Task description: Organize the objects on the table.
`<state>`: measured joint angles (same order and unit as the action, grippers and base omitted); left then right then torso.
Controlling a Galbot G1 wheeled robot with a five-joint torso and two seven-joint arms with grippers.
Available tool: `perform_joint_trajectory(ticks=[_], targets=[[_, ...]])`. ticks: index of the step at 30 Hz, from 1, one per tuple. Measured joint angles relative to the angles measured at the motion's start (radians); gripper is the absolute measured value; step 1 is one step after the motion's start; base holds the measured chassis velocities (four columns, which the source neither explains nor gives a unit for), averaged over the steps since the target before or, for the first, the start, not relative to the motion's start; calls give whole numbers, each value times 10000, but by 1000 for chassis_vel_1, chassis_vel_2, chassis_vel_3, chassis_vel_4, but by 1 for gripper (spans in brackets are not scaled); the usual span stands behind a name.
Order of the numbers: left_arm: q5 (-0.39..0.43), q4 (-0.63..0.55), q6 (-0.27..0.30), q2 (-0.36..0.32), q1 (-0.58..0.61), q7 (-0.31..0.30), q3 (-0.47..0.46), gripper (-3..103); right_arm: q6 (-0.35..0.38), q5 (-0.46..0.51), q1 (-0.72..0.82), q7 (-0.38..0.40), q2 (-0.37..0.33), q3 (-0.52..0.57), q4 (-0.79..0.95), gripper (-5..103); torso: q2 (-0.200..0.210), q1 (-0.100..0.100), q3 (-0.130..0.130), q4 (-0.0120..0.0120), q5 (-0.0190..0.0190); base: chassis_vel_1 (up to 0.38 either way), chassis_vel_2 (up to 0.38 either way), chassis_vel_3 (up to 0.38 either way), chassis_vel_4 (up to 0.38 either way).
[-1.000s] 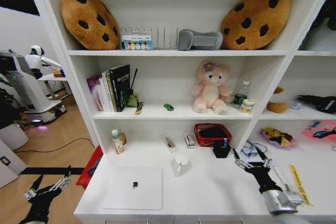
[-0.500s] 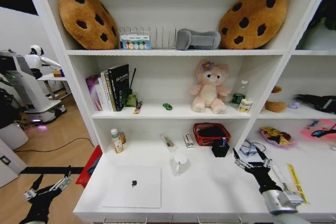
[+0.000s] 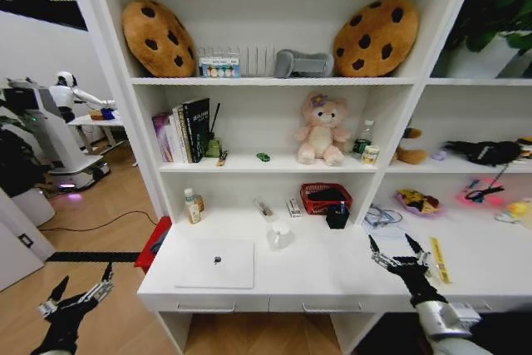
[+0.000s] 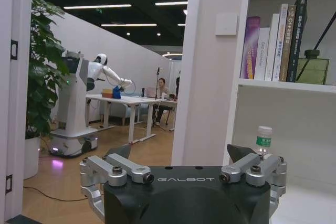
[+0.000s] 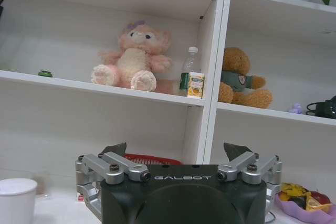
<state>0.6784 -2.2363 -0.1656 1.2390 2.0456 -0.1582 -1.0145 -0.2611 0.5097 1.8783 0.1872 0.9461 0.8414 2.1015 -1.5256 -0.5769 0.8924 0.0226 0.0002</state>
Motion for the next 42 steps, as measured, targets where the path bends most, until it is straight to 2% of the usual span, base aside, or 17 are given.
perform_joint_trajectory(ticks=[3,5,8,9,10,12,13,15,16,17,19,21,23,28,42], targets=[[0,0,0,1,0,1,2,100,-1,0,1,1,-1,2,0,100,-1,1,0,0,-7,362,-334,-316,337],[0,-1,0,0,0,2,1,100,0,0,1,0,-1,1,0,100,-2,3,-2,1,6,362,-360,-352,337],[0,0,0,0,0,0,1,100,0,0,0,-1,-1,0,0,100,0,0,0,-2,-8,363,-357,-344,356],[0,-2,0,0,0,3,-1,100,0,0,3,0,0,0,0,100,-4,5,-3,2,13,381,-374,-372,361],[0,-2,0,0,0,3,-1,100,0,0,3,0,0,0,0,100,-4,5,-3,2,13,381,-374,-372,361],[0,0,0,0,0,1,0,100,-1,-1,-2,-1,0,0,1,100,-1,1,-1,-3,-15,360,-373,-368,396],[0,-1,0,1,1,3,0,100,0,0,4,0,0,0,-1,100,-3,4,-1,2,2,355,-299,-330,381],[0,-3,-1,0,1,2,-3,100,0,0,4,-1,1,-1,-2,100,-7,10,-5,3,12,339,-299,-312,344],[1,0,0,1,2,1,-1,100,-1,-1,2,0,-1,0,1,100,-6,9,-4,-7,-20,236,-279,-295,264],[1,0,0,1,2,1,-1,100,-1,-1,2,0,-1,0,1,100,-6,9,-4,-7,-20,236,-279,-295,264],[0,-1,-1,1,2,0,-2,100,0,0,4,-1,0,0,0,100,-9,12,-5,0,7,192,-56,-191,206],[0,0,0,1,3,0,-1,100,0,0,4,-1,0,0,0,100,-7,10,-4,2,0,147,-30,-159,148],[0,-1,0,0,0,3,1,100,0,0,6,1,0,0,-1,100,-4,7,-3,8,-3,-35,-70,-56,47],[1,-1,0,0,-1,3,1,100,0,0,-4,0,0,0,0,100,7,-14,5,-4,-2,-53,14,62,-19],[0,-1,0,1,1,3,0,100,0,0,1,1,-1,0,-1,100,-1,2,-1,1,-2,-12,19,22,-15]])
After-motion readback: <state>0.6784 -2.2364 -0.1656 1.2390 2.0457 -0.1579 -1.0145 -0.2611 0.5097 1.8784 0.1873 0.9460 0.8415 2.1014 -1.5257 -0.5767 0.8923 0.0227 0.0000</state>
